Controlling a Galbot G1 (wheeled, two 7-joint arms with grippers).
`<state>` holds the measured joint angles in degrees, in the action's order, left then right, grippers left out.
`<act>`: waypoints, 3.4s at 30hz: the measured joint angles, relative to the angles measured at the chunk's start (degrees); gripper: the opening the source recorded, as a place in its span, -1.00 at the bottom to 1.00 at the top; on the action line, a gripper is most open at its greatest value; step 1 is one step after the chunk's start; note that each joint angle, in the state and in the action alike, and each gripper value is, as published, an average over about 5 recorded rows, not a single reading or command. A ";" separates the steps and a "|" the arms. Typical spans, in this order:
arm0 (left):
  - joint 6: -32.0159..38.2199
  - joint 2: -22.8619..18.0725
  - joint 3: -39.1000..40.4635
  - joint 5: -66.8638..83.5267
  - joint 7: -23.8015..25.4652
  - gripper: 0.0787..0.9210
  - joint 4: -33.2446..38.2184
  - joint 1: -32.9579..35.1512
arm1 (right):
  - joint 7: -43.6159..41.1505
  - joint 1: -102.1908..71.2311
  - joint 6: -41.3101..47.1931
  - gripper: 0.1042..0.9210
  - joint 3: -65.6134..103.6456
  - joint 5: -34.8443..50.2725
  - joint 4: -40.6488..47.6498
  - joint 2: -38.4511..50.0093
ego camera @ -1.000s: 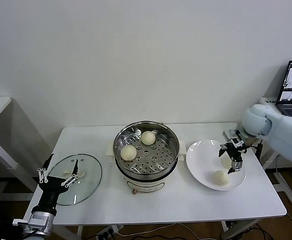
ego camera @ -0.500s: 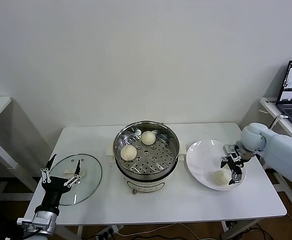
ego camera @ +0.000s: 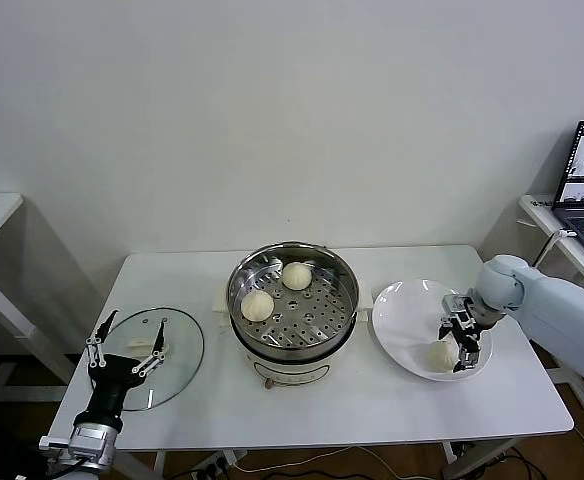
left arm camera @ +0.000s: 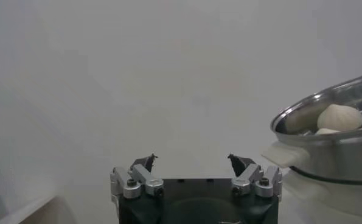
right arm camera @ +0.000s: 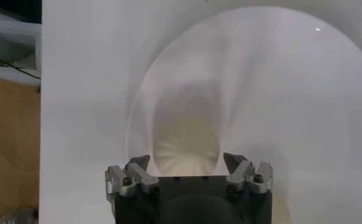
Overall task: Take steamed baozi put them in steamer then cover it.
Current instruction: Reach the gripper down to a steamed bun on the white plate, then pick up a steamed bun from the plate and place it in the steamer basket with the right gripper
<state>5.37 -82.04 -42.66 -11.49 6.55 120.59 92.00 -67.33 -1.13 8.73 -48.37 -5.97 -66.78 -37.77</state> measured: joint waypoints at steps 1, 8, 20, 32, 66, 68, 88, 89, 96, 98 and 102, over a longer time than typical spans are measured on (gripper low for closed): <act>0.00 -0.01 0.02 -0.02 -0.01 0.77 -0.01 0.00 | 0.03 -0.12 0.00 0.64 0.10 -0.02 0.07 -0.08; 0.05 -0.02 0.08 -0.13 -0.02 0.77 -0.31 -0.03 | 0.18 -0.41 -0.08 0.34 0.64 -0.10 0.57 -0.54; -0.08 0.23 0.21 -0.14 -0.05 0.77 -0.18 -0.08 | -1.56 5.51 -0.42 0.31 -1.00 3.81 -0.21 0.74; -0.13 0.68 0.05 -0.03 -0.05 0.77 -0.14 -0.27 | -3.74 26.55 -4.32 0.31 -9.71 10.51 -3.50 -1.73; -0.04 1.19 -1.28 0.50 0.47 0.77 -2.97 -1.96 | 8.10 38.17 -38.78 0.31 -25.43 -5.45 -17.45 -25.78; -0.04 1.20 -1.23 0.50 0.47 0.77 -3.02 -2.02 | 8.52 38.14 -39.43 0.31 -26.02 -5.69 -18.17 -26.38; 0.28 1.34 -2.09 0.54 0.64 0.77 -3.25 -1.69 | 9.46 33.49 -41.51 0.32 -29.71 -7.55 -16.82 -31.51; 0.28 1.31 -2.10 0.54 0.64 0.77 -3.24 -1.70 | 9.43 33.26 -41.55 0.32 -29.71 -7.67 -16.62 -31.63; 0.30 1.24 -2.30 0.53 0.66 0.77 -3.15 -1.62 | 8.80 32.40 -41.55 0.58 -29.46 -7.98 -15.92 -31.81; 0.31 1.19 -2.27 0.53 0.66 0.77 -3.10 -1.63 | 8.63 32.41 -41.59 0.67 -29.17 -7.80 -15.77 -31.68; 0.29 1.15 -2.11 0.49 0.65 0.77 -2.95 -1.59 | 8.10 33.12 -42.01 0.75 -28.18 -6.84 -15.42 -30.81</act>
<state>5.67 -80.89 -44.77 -11.00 7.20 117.64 90.41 -59.24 31.99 -33.28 -76.55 -12.81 -82.20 -68.57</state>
